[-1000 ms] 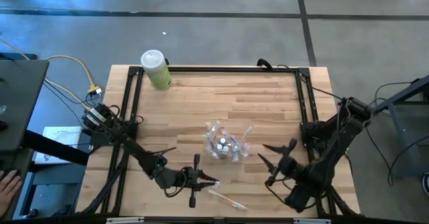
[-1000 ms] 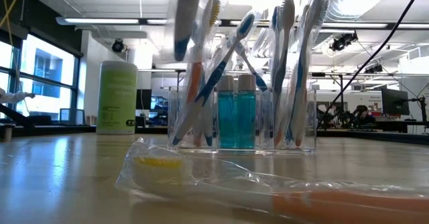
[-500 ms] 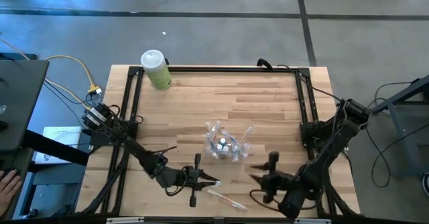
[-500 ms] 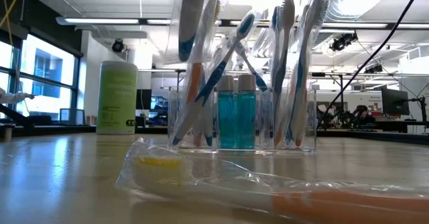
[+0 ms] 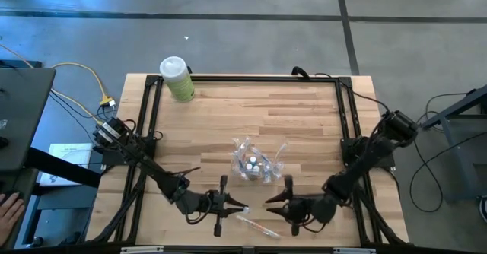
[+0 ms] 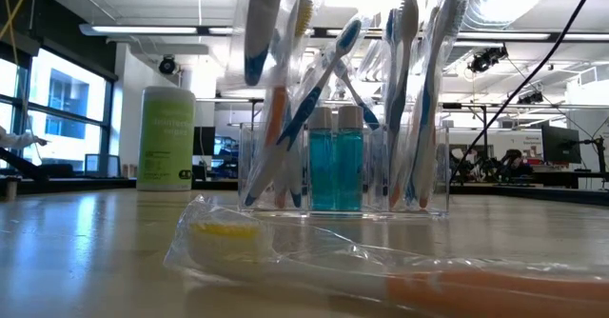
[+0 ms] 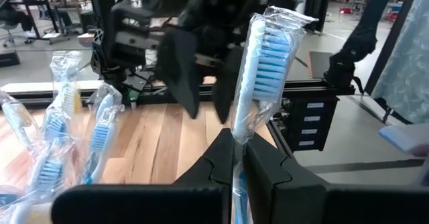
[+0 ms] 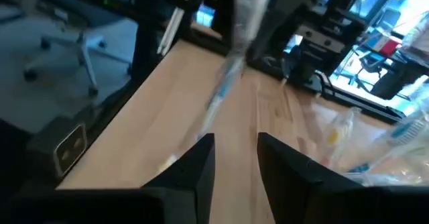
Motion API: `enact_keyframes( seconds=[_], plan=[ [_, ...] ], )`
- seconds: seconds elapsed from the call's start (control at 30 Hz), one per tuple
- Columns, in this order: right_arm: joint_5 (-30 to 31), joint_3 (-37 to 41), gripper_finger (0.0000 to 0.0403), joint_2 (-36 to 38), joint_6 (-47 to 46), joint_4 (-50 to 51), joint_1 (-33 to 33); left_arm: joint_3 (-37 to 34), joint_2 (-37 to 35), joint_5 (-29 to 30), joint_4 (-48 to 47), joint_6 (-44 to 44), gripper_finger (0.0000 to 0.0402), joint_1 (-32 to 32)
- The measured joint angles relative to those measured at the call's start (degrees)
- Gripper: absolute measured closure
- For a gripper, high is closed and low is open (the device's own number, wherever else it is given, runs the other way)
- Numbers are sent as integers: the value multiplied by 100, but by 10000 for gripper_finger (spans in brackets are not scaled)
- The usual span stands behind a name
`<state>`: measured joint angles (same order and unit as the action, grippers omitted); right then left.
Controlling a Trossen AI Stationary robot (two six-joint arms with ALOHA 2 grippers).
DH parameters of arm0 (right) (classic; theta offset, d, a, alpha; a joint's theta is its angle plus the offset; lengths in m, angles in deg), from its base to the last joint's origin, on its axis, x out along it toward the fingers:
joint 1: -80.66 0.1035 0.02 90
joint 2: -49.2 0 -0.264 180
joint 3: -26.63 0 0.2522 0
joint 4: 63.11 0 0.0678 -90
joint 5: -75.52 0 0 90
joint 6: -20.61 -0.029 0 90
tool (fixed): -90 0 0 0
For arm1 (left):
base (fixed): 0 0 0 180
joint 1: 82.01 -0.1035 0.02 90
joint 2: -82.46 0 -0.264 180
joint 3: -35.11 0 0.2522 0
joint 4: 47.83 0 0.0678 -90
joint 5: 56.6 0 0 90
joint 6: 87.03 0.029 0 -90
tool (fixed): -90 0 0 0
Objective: Pick & Place toothbrushing station
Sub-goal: Put the blue toothbrush into the transparent organizer
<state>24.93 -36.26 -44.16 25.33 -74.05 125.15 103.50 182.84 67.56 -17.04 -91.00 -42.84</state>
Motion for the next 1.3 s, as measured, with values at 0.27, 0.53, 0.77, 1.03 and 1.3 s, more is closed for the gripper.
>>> enact_keyframes(
  seconds=[0.27,0.53,0.77,1.03,1.3],
  plan=[
    [-478,232,322,0,492,-1197,-272,0,0,1,0,154,391,48],
    [-777,230,325,0,1002,-1623,-352,0,0,1,-2,63,391,-47],
    [-815,228,325,0,1015,-1673,-409,0,2,1,0,50,391,-52],
    [-1031,228,325,0,1013,-1675,-456,0,4,-1,-2,50,391,-57],
    [-1135,226,289,2,1046,-1758,-514,0,19,-18,-3,-136,391,-215]
  ],
)
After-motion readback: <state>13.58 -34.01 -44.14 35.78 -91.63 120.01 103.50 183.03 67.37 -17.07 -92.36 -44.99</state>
